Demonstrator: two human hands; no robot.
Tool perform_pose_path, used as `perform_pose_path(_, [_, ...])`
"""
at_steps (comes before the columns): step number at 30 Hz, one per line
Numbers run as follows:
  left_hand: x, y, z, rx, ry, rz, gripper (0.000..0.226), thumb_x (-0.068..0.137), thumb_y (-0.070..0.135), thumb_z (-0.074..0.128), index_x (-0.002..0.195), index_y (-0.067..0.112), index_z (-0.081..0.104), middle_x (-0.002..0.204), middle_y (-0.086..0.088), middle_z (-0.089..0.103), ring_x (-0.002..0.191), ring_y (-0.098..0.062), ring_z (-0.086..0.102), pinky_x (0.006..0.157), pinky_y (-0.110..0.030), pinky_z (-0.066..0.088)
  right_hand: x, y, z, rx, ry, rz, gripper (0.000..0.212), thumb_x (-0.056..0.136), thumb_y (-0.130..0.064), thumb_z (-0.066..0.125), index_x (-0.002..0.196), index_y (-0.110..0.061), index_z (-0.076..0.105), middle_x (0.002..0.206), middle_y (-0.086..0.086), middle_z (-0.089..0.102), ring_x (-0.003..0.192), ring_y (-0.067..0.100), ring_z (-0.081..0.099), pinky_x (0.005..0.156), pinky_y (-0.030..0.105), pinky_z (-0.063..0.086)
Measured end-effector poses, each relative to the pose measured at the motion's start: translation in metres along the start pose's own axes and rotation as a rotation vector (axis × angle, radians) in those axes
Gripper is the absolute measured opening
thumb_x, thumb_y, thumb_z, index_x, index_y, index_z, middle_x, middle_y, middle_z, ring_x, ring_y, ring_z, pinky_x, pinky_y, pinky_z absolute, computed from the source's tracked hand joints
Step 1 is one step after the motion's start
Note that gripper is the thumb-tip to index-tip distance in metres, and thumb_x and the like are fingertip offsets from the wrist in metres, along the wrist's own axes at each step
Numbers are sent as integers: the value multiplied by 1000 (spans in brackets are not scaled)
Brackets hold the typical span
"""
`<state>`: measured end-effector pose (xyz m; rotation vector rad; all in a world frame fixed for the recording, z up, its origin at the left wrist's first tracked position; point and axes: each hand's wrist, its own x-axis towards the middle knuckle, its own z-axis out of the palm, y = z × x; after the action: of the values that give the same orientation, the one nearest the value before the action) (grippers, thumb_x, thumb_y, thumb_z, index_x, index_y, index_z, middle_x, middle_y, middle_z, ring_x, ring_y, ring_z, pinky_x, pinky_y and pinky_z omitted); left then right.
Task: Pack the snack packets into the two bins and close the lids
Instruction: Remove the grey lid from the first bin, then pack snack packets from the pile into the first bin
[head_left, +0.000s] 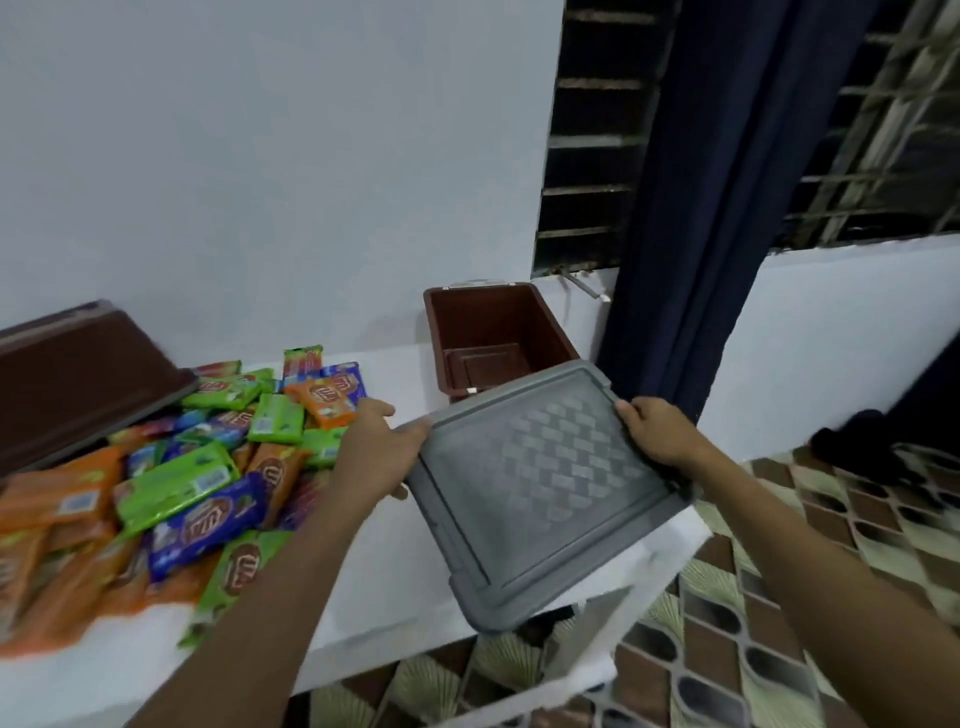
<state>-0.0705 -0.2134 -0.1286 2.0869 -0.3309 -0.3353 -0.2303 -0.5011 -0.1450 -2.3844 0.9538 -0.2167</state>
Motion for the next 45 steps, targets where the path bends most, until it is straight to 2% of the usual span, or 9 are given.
perform_pose_path(5, [-14,-44,27,-163,54,-59,38,82,32,63,110,14,43,98,-10,60,94,-32,63,81,-47,56,-41,16,42,25,122,147,47,103,-36,30,106,3,55,115,29,62,107,42,58,86,40,43])
perform_pose_path(14, [-23,-60,35,-66,142,106,22,94,24,59,109,11,51,81,-4,61,78,-26,60,65,-29,39,-66,27,75,-77,216,156,40,103,-32,31,87,-2,54,99,26,67,89,37,62,76,37,44])
perform_pose_path(20, [22,-57,66,183,-43,87,26,88,17,57,108,-1,57,104,-20,64,102,-37,60,77,-33,44,-43,34,67,-438,172,147,32,100,-17,36,117,-1,58,118,21,59,109,37,56,88,40,48])
perform_pose_path(28, [20,-65,87,451,-53,228,31,94,26,49,109,6,66,103,-18,60,97,-36,63,80,-39,52,-21,29,67,-530,208,107,31,94,-6,44,123,-7,56,123,15,54,110,31,55,90,38,48])
perform_pose_path(31, [19,-60,57,357,21,186,32,92,25,55,117,9,65,112,-12,63,104,-28,62,86,-31,48,-27,-25,90,-350,96,-141,15,90,-13,52,97,-7,64,100,12,68,84,24,64,71,28,46])
perform_pose_path(34, [22,-54,-11,304,176,163,21,90,19,57,104,8,68,95,-7,66,87,-22,61,70,-26,42,-32,-111,128,-74,-140,-320,9,85,-12,57,77,-10,61,82,15,68,72,24,61,65,29,44])
perform_pose_path(39, [36,-62,-149,327,391,41,15,86,18,57,88,9,69,77,-6,65,77,-24,60,66,-29,44,-22,-262,177,126,-225,-594,9,85,-12,58,77,-8,59,64,2,53,57,13,47,56,25,36])
perform_pose_path(42, [46,-91,-225,291,569,-49,20,86,18,59,96,10,74,97,-9,74,96,-26,67,84,-29,49,-19,-345,206,160,-241,-696,15,87,-13,56,78,-2,61,67,9,57,54,14,45,51,24,32])
perform_pose_path(45, [55,-121,-290,246,759,-108,22,86,20,55,96,10,73,103,-9,73,104,-28,64,89,-29,46,-15,-412,235,219,-232,-694,10,86,-14,59,82,-7,64,75,7,61,71,20,55,66,24,40])
